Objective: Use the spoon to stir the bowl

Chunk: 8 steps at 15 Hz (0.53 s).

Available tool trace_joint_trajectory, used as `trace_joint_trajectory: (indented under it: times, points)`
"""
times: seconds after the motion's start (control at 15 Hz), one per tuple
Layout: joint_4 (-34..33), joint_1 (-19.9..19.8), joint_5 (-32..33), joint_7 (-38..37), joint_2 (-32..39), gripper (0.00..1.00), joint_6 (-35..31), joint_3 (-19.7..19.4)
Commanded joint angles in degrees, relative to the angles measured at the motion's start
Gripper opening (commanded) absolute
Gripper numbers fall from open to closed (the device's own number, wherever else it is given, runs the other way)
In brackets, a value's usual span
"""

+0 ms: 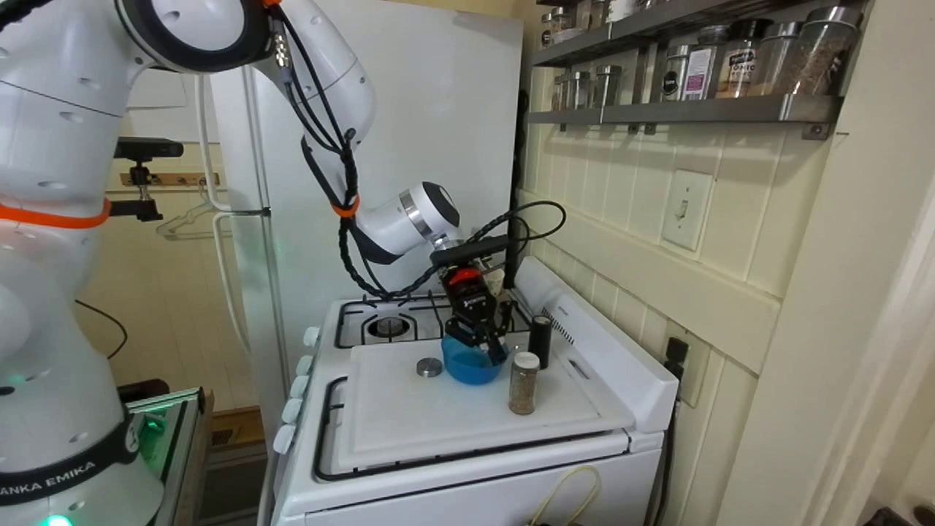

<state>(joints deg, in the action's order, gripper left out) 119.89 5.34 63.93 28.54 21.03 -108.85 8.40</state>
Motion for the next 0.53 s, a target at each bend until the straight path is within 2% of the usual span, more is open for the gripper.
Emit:
trace_joint_trajectory:
  times: [0.0, 0.47]
  points:
    - [0.62, -0.67, -2.93, 1.2, -1.24, 0.02, -3.17, 0.89]
    - [1.5, -0.33, -7.29, 5.2, -3.65, 0.02, -4.01, 1.34]
